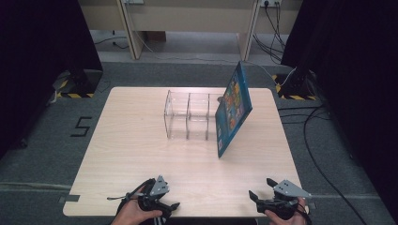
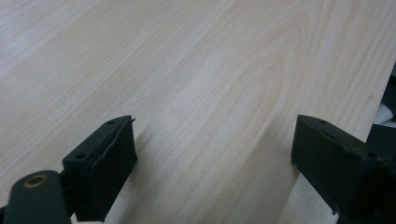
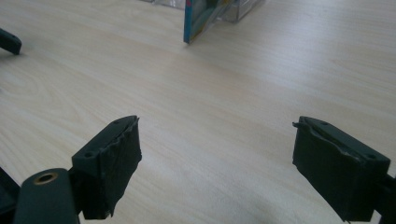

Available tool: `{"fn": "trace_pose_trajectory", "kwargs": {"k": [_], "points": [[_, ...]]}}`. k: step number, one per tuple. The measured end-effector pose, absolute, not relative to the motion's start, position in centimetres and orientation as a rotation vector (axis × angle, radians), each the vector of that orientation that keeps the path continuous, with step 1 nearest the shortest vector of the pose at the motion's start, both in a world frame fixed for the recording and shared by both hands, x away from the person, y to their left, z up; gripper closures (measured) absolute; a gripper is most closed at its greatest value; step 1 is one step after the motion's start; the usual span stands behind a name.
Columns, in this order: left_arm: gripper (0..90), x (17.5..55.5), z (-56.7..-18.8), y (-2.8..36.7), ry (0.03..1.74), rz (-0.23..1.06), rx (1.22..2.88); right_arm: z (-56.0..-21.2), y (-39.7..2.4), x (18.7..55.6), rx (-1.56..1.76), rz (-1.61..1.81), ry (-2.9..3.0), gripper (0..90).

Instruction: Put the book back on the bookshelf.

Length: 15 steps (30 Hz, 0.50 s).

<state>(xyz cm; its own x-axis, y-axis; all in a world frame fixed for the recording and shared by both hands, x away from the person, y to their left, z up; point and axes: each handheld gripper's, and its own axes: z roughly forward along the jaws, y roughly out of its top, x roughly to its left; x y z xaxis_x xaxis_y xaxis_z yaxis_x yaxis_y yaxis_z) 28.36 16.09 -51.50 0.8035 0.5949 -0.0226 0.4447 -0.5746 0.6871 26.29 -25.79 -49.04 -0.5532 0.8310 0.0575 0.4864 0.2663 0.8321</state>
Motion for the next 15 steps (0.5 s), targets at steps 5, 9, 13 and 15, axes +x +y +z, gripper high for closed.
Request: {"fn": "trace_pose_trajectory", "kwargs": {"k": [5,9,13,15], "points": [[12.7,28.36,-51.51,16.10,0.761,0.273,2.276,-49.12,-26.09,26.15,1.201,1.187,2.146,15.8],[12.7,28.37,-51.50,16.10,0.761,0.272,2.276,-49.66,-26.15,25.98,1.218,1.133,2.201,15.8],[12.6,28.37,-51.50,16.10,0.760,0.272,2.276,-49.92,-26.20,25.81,1.214,1.090,2.224,15.9],[12.7,28.37,-51.50,16.10,0.761,0.272,2.276,-50.04,-26.31,25.70,1.215,1.074,2.234,15.9]]}}
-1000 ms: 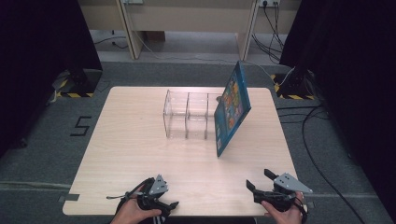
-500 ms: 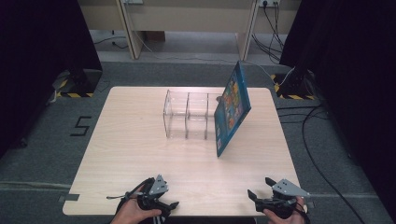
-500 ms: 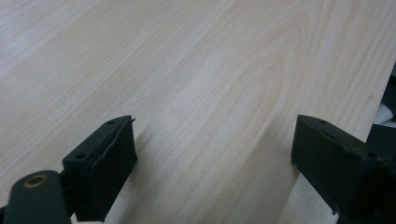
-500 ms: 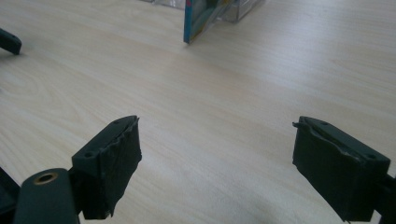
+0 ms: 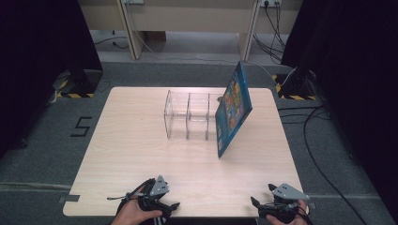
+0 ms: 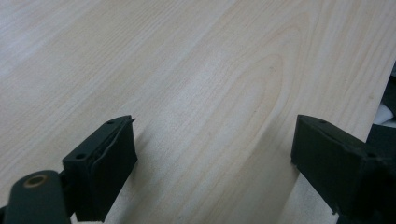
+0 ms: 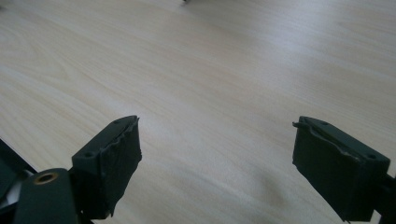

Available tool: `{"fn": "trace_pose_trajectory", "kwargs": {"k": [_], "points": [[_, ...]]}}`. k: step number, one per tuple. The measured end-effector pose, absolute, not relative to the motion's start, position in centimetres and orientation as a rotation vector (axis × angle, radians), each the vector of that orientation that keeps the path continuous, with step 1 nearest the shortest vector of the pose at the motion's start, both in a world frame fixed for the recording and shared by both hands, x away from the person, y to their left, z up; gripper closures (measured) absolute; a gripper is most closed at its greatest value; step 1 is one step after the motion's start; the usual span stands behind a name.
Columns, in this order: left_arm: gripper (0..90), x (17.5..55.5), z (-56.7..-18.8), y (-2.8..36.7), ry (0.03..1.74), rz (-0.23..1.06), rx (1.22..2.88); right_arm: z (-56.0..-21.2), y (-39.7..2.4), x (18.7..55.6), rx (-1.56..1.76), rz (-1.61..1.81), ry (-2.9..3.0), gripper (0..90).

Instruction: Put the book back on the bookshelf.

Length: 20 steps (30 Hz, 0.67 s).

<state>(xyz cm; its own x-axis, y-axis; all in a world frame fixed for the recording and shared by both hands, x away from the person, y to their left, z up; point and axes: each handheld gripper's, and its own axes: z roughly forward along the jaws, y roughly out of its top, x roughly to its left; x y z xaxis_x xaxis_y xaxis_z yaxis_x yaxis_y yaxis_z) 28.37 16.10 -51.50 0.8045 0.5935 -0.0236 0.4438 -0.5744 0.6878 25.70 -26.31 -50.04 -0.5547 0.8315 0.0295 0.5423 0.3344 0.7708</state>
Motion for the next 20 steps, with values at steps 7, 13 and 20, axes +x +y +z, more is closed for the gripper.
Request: {"fn": "trace_pose_trajectory", "kwargs": {"k": [7,13,20], "points": [[12.6,28.36,-51.51,16.10,0.761,0.274,2.276,-50.42,-26.44,25.53,1.223,1.015,2.274,16.1],[12.6,28.36,-51.51,16.11,0.759,0.273,2.276,-50.50,-26.41,25.52,1.224,1.004,2.285,16.1],[12.5,28.37,-51.51,16.12,0.758,0.273,2.277,-50.52,-26.36,25.51,1.225,0.998,2.290,16.2]]}}
